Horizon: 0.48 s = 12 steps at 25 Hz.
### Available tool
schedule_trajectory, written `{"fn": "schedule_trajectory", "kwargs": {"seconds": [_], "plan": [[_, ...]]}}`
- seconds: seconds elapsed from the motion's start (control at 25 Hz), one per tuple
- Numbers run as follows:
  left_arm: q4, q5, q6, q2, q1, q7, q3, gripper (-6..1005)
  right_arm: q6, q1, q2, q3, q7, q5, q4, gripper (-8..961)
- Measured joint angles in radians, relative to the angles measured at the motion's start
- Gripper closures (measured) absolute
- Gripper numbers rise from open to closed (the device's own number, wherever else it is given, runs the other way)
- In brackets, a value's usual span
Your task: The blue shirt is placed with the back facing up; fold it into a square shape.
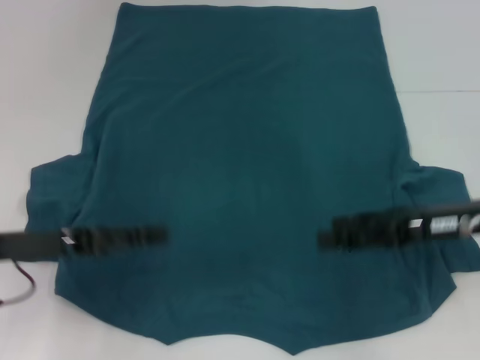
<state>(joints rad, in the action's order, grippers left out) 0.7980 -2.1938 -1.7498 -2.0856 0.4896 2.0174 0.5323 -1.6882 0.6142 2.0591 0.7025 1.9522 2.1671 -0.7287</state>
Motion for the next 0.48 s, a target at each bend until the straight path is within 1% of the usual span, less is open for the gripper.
{"fn": "schedule_trajectory", "kwargs": {"seconds": [0.08,0.12,0.2,0.28,0.36,0.4,0.48], "plan": [[-0.001,0.000,0.006,0.008,-0.006,0.126,-0.125,202,0.006,0.010,-0.021,-0.046,0.135,-0.034,0.003,43],[-0.002,0.000,0.013,0.013,-0.012,0.185,-0.171,202,0.012,0.013,-0.031,-0.065,0.193,-0.053,0.010,43],[-0.012,0.000,0.039,0.026,-0.031,0.311,-0.248,202,0.032,0.018,-0.061,-0.102,0.292,-0.095,0.031,43],[-0.022,-0.001,0.063,0.036,-0.047,0.372,-0.287,202,0.046,0.020,-0.089,-0.117,0.332,-0.123,0.048,43],[-0.029,-0.004,0.094,0.040,-0.063,0.394,-0.320,201,0.072,0.022,-0.114,-0.115,0.358,-0.132,0.055,44],[-0.033,-0.004,0.110,0.040,-0.069,0.398,-0.332,201,0.088,0.023,-0.123,-0.113,0.371,-0.131,0.058,44],[-0.042,-0.002,0.161,0.037,-0.077,0.400,-0.350,201,0.112,0.025,-0.135,-0.108,0.380,-0.130,0.065,44]]}}
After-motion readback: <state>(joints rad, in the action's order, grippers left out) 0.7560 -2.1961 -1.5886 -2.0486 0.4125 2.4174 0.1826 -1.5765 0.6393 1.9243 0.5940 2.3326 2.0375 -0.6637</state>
